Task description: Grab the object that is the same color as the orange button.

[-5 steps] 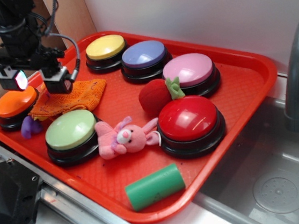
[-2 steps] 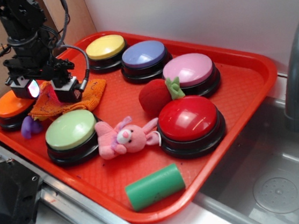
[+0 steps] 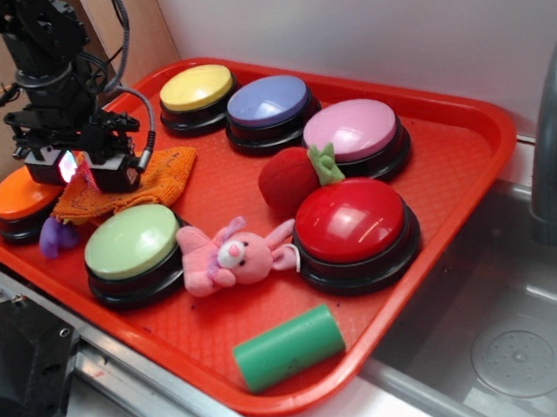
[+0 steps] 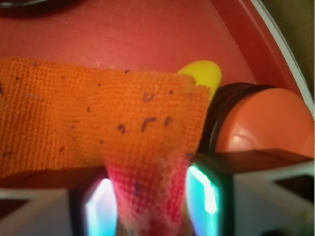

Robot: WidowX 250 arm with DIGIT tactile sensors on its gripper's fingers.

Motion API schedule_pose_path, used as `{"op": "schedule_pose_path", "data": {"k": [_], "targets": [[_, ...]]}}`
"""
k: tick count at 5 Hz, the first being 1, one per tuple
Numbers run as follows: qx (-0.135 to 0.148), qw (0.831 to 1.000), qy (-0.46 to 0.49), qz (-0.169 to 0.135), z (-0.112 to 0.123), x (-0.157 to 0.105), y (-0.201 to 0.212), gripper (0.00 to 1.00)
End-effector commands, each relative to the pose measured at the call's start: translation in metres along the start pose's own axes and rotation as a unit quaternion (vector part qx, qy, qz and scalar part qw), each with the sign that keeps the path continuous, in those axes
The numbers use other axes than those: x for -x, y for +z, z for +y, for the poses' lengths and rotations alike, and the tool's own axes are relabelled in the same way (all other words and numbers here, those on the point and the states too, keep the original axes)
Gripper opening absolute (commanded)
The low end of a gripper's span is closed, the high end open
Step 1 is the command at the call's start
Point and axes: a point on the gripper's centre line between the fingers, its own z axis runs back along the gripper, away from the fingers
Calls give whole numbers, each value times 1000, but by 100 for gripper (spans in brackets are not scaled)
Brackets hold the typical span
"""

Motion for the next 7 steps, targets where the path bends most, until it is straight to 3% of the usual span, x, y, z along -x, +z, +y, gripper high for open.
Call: {"op": "schedule_pose_path", "data": {"k": [1,3,4,6,7], "targets": [[-1,1000,-5,-15,0,-10,9,0],[-21,999,-26,-24,-4,-19,46,0],[-23,997,-62,-31,-14,-26,95,0],[70,988,-133,-21,-53,-31,173,0],[116,981,-156,-25,-73,-29,191,0]]}}
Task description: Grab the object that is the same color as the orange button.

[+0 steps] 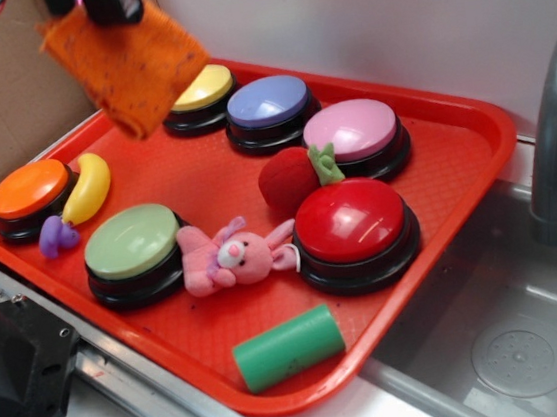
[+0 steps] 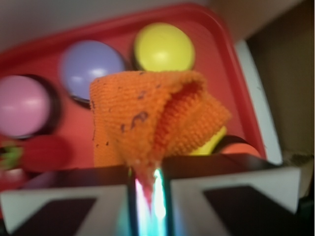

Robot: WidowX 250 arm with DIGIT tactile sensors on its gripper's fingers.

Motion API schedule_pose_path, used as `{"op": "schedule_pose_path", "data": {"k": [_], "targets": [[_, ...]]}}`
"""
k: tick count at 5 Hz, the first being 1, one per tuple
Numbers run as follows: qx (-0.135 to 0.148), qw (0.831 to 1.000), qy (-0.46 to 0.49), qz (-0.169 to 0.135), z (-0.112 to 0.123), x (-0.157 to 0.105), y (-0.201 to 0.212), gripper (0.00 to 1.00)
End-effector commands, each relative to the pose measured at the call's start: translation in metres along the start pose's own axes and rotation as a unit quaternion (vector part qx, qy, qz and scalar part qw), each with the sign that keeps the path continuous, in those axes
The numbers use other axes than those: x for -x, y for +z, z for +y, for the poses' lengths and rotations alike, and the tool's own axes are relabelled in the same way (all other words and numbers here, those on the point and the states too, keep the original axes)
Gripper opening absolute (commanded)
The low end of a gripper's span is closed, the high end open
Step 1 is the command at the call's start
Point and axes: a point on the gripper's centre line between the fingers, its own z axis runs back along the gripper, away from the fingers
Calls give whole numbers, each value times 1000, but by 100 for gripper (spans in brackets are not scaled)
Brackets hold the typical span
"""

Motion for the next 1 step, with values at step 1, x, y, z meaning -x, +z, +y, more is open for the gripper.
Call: {"op": "schedule_pose_path", "data": {"k": [1], "targets": [[55,998,-33,-26,-16,-5,23,0]]}}
